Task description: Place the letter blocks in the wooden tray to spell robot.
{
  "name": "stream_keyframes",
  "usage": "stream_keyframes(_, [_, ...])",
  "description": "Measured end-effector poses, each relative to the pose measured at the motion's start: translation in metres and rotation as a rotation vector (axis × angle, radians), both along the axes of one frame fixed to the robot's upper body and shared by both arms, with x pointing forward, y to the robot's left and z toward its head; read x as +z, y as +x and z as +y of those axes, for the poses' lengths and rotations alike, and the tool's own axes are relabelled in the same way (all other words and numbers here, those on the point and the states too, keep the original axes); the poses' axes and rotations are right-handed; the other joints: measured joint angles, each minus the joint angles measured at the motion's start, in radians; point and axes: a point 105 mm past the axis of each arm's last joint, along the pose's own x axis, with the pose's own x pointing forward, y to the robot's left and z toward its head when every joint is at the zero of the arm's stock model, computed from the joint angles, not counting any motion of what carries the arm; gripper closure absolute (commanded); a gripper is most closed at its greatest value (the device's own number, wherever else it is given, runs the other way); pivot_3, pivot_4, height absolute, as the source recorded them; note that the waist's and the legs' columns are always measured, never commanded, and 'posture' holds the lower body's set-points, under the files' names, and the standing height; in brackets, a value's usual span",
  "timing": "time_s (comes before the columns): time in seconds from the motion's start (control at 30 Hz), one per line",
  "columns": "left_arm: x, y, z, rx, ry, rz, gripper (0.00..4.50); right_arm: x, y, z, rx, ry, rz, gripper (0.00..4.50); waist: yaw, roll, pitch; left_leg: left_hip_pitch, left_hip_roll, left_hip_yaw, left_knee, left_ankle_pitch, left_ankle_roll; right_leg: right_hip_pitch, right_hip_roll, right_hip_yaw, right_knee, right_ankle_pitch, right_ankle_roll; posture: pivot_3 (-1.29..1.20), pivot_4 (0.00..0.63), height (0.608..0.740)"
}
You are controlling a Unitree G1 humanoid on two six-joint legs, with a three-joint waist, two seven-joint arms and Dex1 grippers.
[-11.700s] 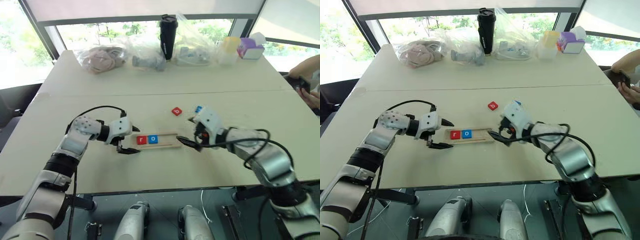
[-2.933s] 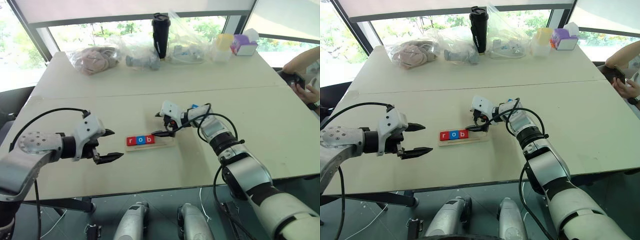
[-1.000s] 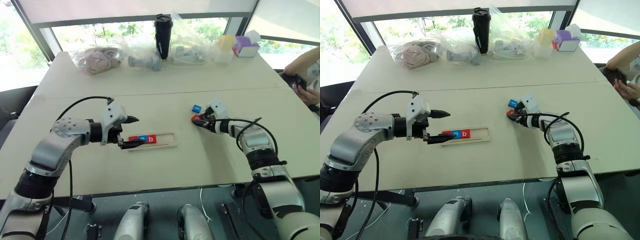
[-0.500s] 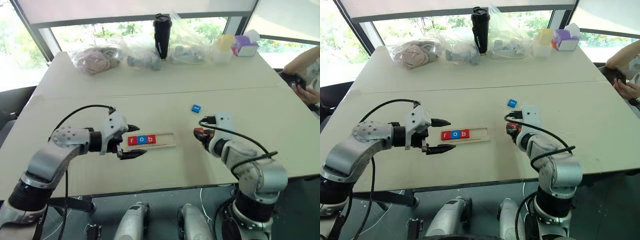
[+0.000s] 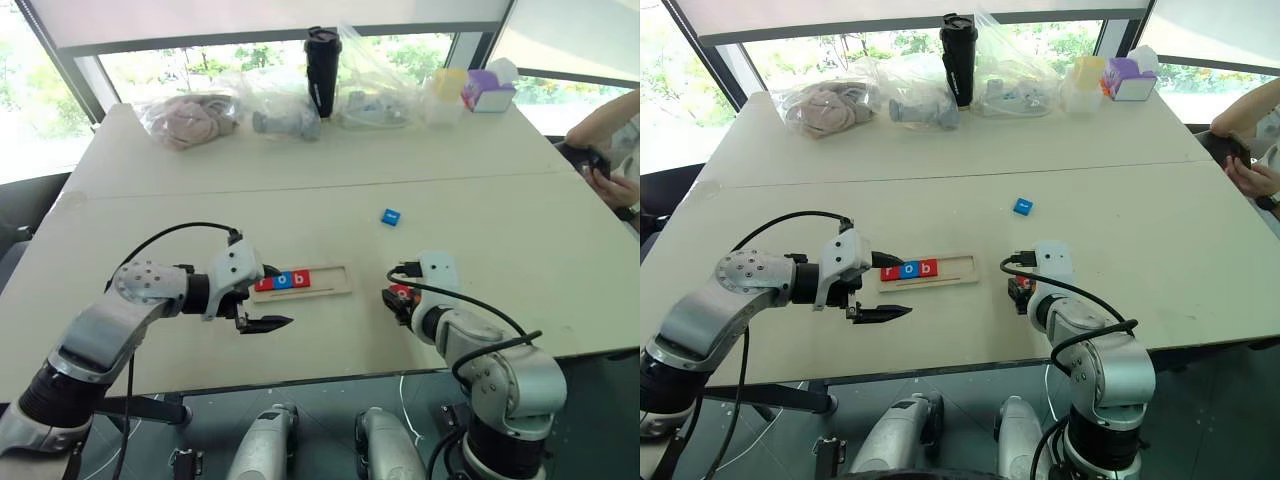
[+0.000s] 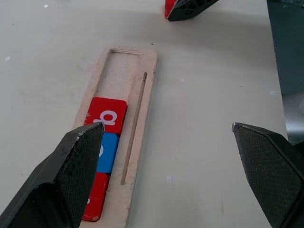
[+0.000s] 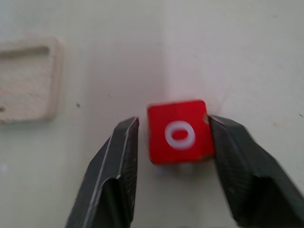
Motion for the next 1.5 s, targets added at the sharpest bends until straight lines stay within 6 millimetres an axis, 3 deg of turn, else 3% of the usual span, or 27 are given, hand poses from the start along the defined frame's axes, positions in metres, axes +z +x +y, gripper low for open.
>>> stream_keyframes(0.03, [0.000, 0.000, 0.000, 0.001, 0.001, 0.000, 0.00, 0.000, 0.000, 0.001, 0.006, 0.003, -0.001, 0.02, 0.001, 0.000, 0.000, 0.000, 0.000, 0.000, 0.000, 0.000, 0.000, 0.000, 0.000, 0.000, 0.000, 0.000, 0.000, 0.00, 0.150, 0.740])
stream_keyframes(0.2, [-0.006, -0.002, 0.002, 0.006, 0.003, 0.022, 0.00, 0.005, 0.001, -0.005, 0.081, -0.044, -0.028, 0.02, 0.002, 0.000, 0.000, -0.001, 0.000, 0.000, 0.000, 0.000, 0.000, 0.000, -0.001, 0.000, -0.001, 0.000, 0.000, 0.00, 0.150, 0.740])
stream_keyframes(0.4, [-0.002, -0.005, 0.015, -0.001, 0.043, 0.040, 0.00, 0.058, -0.001, -0.033, 0.546, -0.196, -0.295, 0.02, 0.002, 0.000, 0.001, -0.001, 0.000, 0.000, 0.000, 0.000, 0.002, 0.007, -0.001, -0.002, -0.003, -0.001, 0.002, 0.00, 0.150, 0.740])
stream_keyframes(0.5, [-0.001, -0.009, 0.016, -0.029, 0.042, 0.061, 0.00, 0.049, -0.002, -0.050, 0.711, -0.257, -0.269, 0.02, 0.002, -0.001, 0.001, 0.001, 0.000, 0.000, 0.000, 0.000, 0.003, 0.010, -0.002, -0.002, -0.005, -0.002, 0.002, 0.00, 0.150, 0.740])
stream_keyframes(0.67, [0.009, -0.007, 0.014, -0.076, 0.042, 0.028, 0.00, 0.027, 0.012, -0.073, 0.895, -0.311, -0.218, 0.02, 0.001, -0.001, 0.001, 0.001, 0.000, 0.000, 0.004, -0.002, 0.002, 0.013, -0.004, -0.003, -0.008, -0.001, 0.002, 0.00, 0.150, 0.740])
stream_keyframes(0.9, [0.013, -0.008, 0.013, -0.094, 0.043, 0.014, 0.00, 0.011, 0.036, -0.078, 1.008, -0.331, -0.207, 0.02, 0.003, -0.001, 0.001, 0.000, 0.000, 0.000, 0.003, -0.001, 0.005, 0.012, -0.004, -0.003, -0.008, -0.001, 0.002, 0.00, 0.150, 0.740])
stream_keyframes(1.03, [0.014, -0.009, 0.017, -0.067, 0.030, 0.027, 0.00, -0.002, 0.036, -0.071, 1.098, -0.308, -0.181, 0.02, 0.004, -0.001, 0.001, 0.001, 0.000, 0.000, 0.004, -0.001, 0.006, 0.012, -0.003, -0.003, -0.008, -0.001, 0.002, 0.00, 0.150, 0.740])
stream_keyframes(1.2, [0.015, -0.010, 0.023, -0.030, 0.037, 0.026, 0.00, -0.003, 0.037, -0.068, 1.147, -0.287, -0.176, 0.02, 0.003, -0.001, 0.001, 0.002, 0.000, 0.000, 0.004, -0.002, 0.005, 0.013, -0.004, -0.003, -0.007, -0.001, 0.002, 0.00, 0.150, 0.740])
stream_keyframes(1.33, [0.017, -0.012, 0.021, -0.029, 0.032, 0.023, 0.00, -0.005, 0.036, -0.061, 1.200, -0.284, -0.178, 1.26, 0.003, -0.001, 0.001, 0.002, 0.000, 0.000, 0.004, -0.002, 0.004, 0.013, -0.003, -0.003, -0.006, -0.001, 0.002, 0.00, 0.150, 0.740])
stream_keyframes(1.47, [0.016, -0.012, 0.022, -0.020, 0.027, 0.028, 0.00, -0.005, 0.034, -0.060, 1.229, -0.275, -0.171, 3.36, 0.003, -0.001, 0.001, 0.002, 0.000, 0.000, 0.004, -0.002, 0.004, 0.013, -0.003, -0.003, -0.006, -0.001, 0.002, 0.00, 0.150, 0.740])
stream_keyframes(1.5, [0.015, -0.013, 0.023, -0.016, 0.030, 0.030, 0.00, -0.005, 0.034, -0.060, 1.231, -0.273, -0.169, 3.37, 0.003, -0.001, 0.001, 0.002, 0.000, 0.000, 0.004, -0.002, 0.004, 0.013, -0.003, -0.003, -0.006, -0.001, 0.002, 0.00, 0.150, 0.740])
